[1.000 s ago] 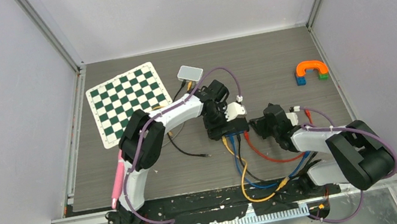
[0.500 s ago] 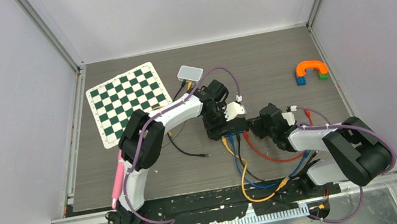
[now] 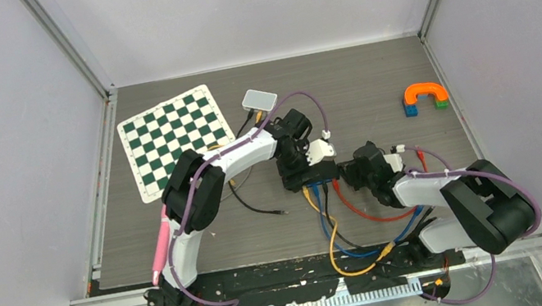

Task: Pull the plug from the switch port
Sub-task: Pull the power from the switch port.

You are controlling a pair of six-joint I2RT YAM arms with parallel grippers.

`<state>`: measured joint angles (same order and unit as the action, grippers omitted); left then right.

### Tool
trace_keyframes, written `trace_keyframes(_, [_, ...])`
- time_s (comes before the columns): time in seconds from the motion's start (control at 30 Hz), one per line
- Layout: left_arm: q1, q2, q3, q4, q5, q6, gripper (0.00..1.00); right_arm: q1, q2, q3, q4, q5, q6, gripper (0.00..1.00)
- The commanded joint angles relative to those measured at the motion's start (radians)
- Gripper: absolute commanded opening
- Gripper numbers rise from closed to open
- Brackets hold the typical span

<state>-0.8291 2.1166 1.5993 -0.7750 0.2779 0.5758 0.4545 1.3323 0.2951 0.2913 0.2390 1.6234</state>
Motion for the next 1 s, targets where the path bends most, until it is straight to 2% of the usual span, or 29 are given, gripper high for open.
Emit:
trace_keyframes(0.0, [-0.002,-0.005,-0.020,-0.095,0.050,-0.027,0.68,0.007,-0.013,0.005,-0.064,0.033,-0.047,0.42])
trace_keyframes(0.03, [-0.004,-0.005,-0.017,-0.095,0.050,-0.027,0.68,0.007,-0.006,0.010,-0.063,0.024,-0.047,0.46])
trace_keyframes(0.13, [-0.008,-0.006,-0.012,-0.097,0.050,-0.028,0.68,0.010,0.019,0.020,-0.060,0.016,-0.042,0.45])
trace_keyframes(0.3, [-0.010,-0.001,-0.004,-0.103,0.050,-0.028,0.68,0.021,0.049,0.015,-0.034,0.006,-0.014,0.27])
trace_keyframes(0.47, [-0.014,-0.001,-0.002,-0.104,0.054,-0.030,0.68,0.026,0.058,0.007,-0.028,0.011,-0.003,0.18])
trace_keyframes(0.6, [-0.015,-0.001,-0.001,-0.108,0.051,-0.030,0.68,0.026,0.040,0.007,-0.024,0.034,-0.022,0.07])
trace_keyframes(0.73, [-0.015,0.001,-0.005,-0.112,0.048,-0.032,0.67,0.026,-0.005,0.010,-0.033,0.083,-0.096,0.05])
trace_keyframes(0.9, [-0.015,-0.005,-0.024,-0.109,0.042,-0.031,0.67,0.017,-0.072,0.028,-0.084,0.165,-0.287,0.05])
trace_keyframes(0.97, [-0.015,-0.005,-0.030,-0.107,0.042,-0.032,0.67,0.014,-0.112,-0.016,-0.001,0.150,-0.320,0.05])
